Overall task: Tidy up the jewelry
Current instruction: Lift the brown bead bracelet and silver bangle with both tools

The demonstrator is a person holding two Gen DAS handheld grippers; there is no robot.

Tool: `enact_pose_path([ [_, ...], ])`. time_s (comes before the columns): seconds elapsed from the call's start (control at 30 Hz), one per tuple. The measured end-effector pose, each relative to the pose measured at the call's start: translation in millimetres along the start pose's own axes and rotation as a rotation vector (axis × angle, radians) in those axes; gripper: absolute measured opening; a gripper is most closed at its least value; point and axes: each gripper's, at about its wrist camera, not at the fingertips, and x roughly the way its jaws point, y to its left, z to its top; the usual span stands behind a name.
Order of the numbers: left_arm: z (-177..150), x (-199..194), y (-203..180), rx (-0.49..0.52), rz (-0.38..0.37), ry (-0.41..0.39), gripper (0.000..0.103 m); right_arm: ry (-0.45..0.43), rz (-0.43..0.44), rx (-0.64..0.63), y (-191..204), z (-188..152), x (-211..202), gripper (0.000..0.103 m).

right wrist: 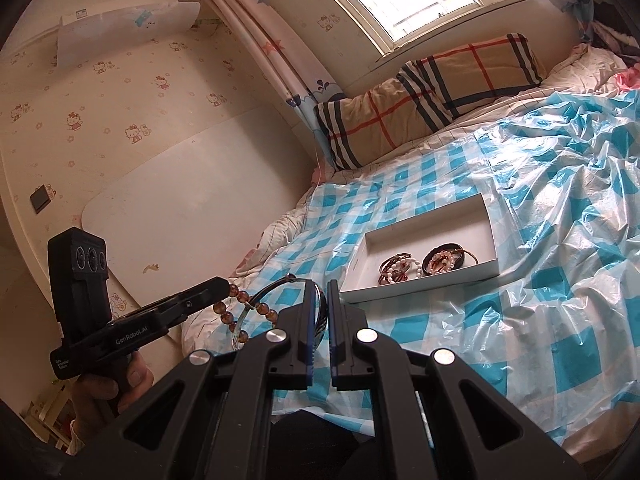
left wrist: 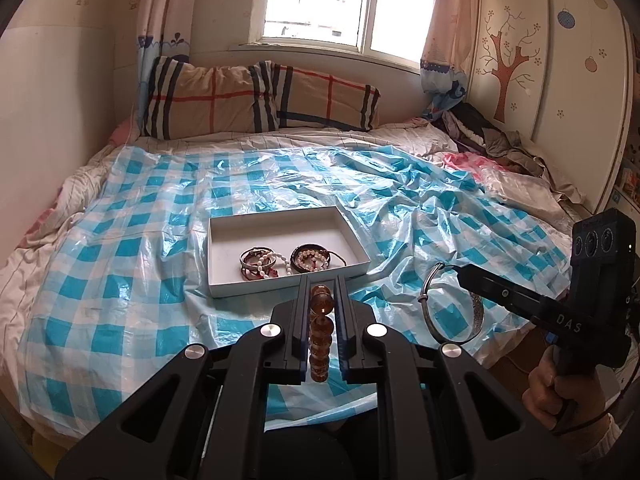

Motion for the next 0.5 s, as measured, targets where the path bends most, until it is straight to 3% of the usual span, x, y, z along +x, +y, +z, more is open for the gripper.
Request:
enact_pose_path([
  [0.5, 1, -20, -13, 0.035, 0.025, -0.036, 0.011, -0.014, 0.013, -0.02, 12, 0, -10, 0.006],
])
